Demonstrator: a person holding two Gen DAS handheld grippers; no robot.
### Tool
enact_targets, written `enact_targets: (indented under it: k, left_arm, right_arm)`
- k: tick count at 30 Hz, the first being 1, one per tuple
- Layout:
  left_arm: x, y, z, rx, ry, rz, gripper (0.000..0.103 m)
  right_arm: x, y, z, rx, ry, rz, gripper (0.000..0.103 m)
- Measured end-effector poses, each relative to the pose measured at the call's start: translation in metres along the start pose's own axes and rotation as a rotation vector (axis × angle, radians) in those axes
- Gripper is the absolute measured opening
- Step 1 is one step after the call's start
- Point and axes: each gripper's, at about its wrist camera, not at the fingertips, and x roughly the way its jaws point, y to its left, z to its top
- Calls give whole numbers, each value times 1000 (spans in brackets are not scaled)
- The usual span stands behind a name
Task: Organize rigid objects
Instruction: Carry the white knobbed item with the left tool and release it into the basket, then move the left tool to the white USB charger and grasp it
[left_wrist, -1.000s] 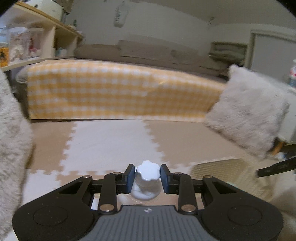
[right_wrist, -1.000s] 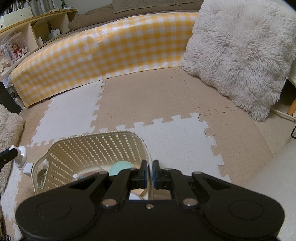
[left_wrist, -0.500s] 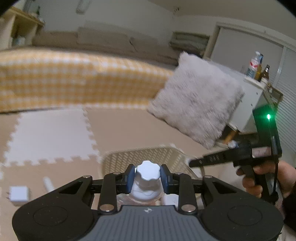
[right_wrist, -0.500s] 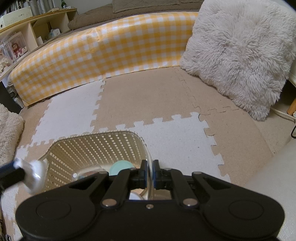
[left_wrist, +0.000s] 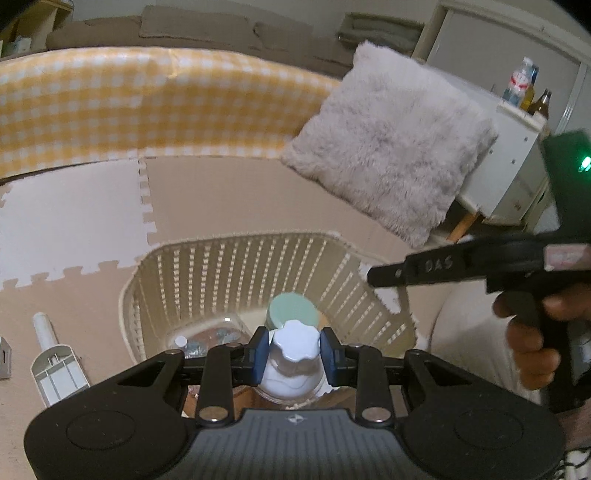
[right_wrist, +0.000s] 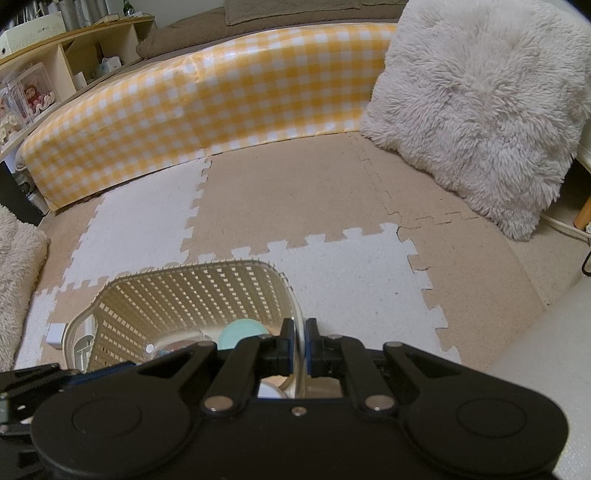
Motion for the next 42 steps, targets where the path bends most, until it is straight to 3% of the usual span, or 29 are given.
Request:
enact_targets:
  k: [6,18,26,35,42]
  left_arm:
    - [12,1,-3,19,51,25,32]
    - [12,1,0,19,78,34,32]
    - [7,-2,1,25,75,32,45]
    - [-6,5,8,5,48,51,72]
    - [-20,1,10,1,26,36,84]
  right_arm:
    - [0,0,0,0,0,0,6]
    - [0,0,0,0,0,-1,6]
    - [0,0,-1,-1,2,-1,6]
    - [0,0,-1,-1,1,-2,6]
    - [0,0,-1,-1,2,-2,6]
